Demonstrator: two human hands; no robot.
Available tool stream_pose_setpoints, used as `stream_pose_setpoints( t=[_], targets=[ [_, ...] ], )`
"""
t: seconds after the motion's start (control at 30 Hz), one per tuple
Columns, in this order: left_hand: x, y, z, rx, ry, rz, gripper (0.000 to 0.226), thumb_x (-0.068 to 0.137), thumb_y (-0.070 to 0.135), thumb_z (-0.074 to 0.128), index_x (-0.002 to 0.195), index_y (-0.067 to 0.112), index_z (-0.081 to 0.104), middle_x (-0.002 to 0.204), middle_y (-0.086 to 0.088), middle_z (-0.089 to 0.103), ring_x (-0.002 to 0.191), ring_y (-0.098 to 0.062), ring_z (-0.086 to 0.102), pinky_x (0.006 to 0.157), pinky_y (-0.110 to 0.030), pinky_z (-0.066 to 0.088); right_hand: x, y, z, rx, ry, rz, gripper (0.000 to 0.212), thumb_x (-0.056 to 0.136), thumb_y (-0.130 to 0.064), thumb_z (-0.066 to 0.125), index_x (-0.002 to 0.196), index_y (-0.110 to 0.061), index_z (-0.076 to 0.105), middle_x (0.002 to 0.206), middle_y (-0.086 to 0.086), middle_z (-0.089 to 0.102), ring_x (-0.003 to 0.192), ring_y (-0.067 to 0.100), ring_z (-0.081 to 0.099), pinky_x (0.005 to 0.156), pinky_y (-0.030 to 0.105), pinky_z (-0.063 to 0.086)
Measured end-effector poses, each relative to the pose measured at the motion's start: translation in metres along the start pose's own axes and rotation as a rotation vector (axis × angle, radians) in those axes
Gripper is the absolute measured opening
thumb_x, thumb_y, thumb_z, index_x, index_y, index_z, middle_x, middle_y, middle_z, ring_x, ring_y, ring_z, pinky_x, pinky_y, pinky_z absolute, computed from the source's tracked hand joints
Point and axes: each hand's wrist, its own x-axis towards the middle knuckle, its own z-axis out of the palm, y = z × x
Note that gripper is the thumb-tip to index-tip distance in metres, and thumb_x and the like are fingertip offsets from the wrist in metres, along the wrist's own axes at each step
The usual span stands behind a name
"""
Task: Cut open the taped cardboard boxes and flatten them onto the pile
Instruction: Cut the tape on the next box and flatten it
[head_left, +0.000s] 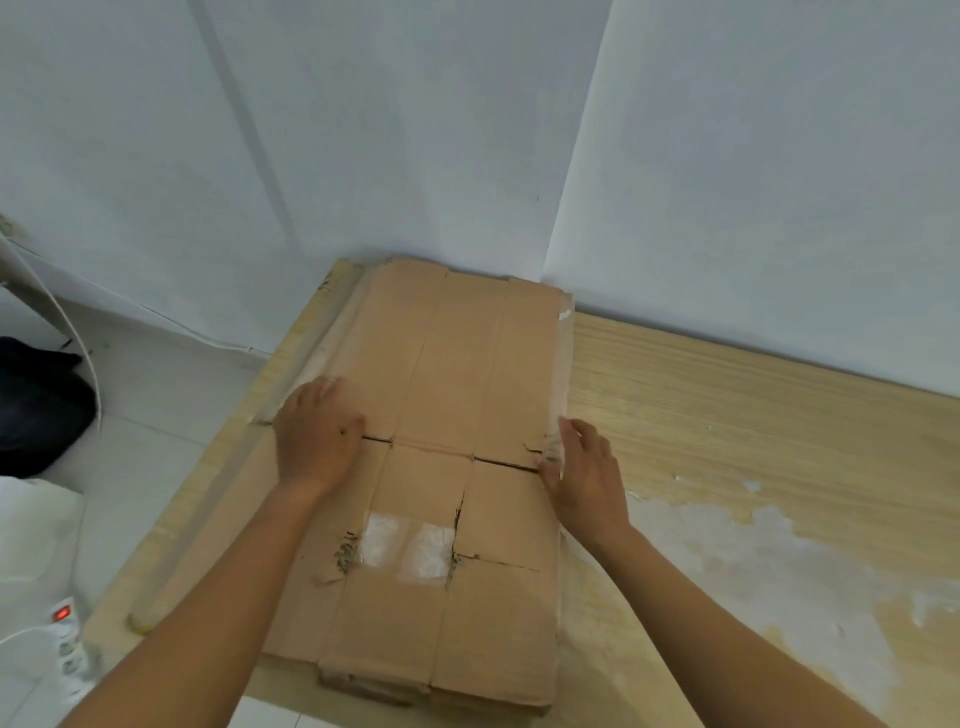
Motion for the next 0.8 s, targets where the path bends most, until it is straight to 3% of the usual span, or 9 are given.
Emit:
stream_pose_setpoints(
  t=[0.07,0.13,0.23,0.37,0.5,0.57,0.7,0.8],
  targets=[
    [-0.008,0.01,0.014,0.034,-0.101,0.133,0.053,0.095,0.034,0.05,0.141,0.009,0.043,0.149,-0.012,0.038,0.139,-0.031,0.028,0.114,-0.045,0.021,-0.001,-0.007,0.003,-0.076,-0.084,-0.088,0.059,0.098,-0.04,0.041,0.149,-0.016,0.022,0.155,0.003,0.022,0.142,0.022,0.018,0.114,0.036,0.021],
    [-0.017,0.017,0.03,0.101,-0.218,0.222,0.071,0.09,0.055,0.026,0.146,0.014,0.035,0.156,-0.011,0.026,0.145,-0.03,0.016,0.116,-0.046,0.01,-0.003,-0.012,0.009,-0.147,-0.208,-0.166,0.062,0.1,-0.043,0.034,0.152,-0.019,0.012,0.16,0.002,0.006,0.147,0.02,0.002,0.119,0.036,0.007],
    [-0.03,0.019,0.048,0.169,-0.339,0.22,0.091,0.075,0.067,-0.008,0.154,0.024,0.006,0.161,-0.005,-0.007,0.148,-0.024,-0.011,0.116,-0.044,-0.011,-0.009,-0.012,0.018,-0.231,-0.37,-0.195,0.066,0.1,-0.049,0.027,0.152,-0.021,-0.002,0.159,0.003,-0.015,0.146,0.02,-0.015,0.119,0.036,-0.005],
    [-0.032,0.021,0.05,0.24,-0.385,0.197,0.082,0.081,0.067,-0.009,0.151,0.025,-0.013,0.158,-0.005,-0.021,0.145,-0.023,-0.022,0.115,-0.045,-0.016,-0.003,-0.007,0.02,-0.254,-0.489,-0.196,0.069,0.1,-0.051,0.026,0.151,-0.021,-0.01,0.156,0.003,-0.024,0.144,0.018,-0.022,0.118,0.036,-0.007],
    [-0.031,0.041,0.046,0.201,-0.405,0.177,0.068,0.099,0.053,0.021,0.154,0.02,-0.002,0.16,-0.009,-0.013,0.146,-0.026,-0.018,0.115,-0.051,-0.013,0.003,-0.003,0.001,-0.104,-0.471,-0.18,0.064,0.1,-0.046,0.034,0.152,-0.017,0.009,0.16,0.003,-0.005,0.147,0.017,-0.007,0.118,0.034,0.0],
    [-0.031,0.06,0.049,0.187,-0.388,0.228,0.066,0.099,0.053,0.023,0.154,0.019,0.004,0.161,-0.007,-0.007,0.147,-0.025,-0.013,0.116,-0.05,-0.009,-0.001,0.004,-0.011,-0.063,-0.373,-0.124,0.06,0.1,-0.045,0.032,0.151,-0.017,0.017,0.16,0.003,0.005,0.147,0.019,-0.001,0.119,0.035,0.003],
    [-0.034,0.113,0.065,0.145,-0.403,0.341,0.064,0.098,0.046,0.036,0.151,0.016,0.019,0.161,-0.006,0.008,0.148,-0.026,0.0,0.118,-0.046,0.004,-0.024,0.036,-0.041,-0.056,-0.265,0.019,0.061,0.101,-0.048,0.026,0.152,-0.017,0.014,0.16,0.005,0.005,0.147,0.02,-0.002,0.119,0.036,0.003],
    [-0.048,0.163,0.072,0.069,-0.45,0.481,0.069,0.091,0.056,0.032,0.144,0.012,0.036,0.151,-0.009,0.035,0.14,-0.03,0.025,0.112,-0.045,0.022,-0.048,0.071,-0.065,-0.026,-0.226,0.118,0.062,0.1,-0.05,0.026,0.152,-0.017,0.014,0.16,0.005,0.006,0.147,0.021,0.0,0.118,0.037,0.005]
  ],
)
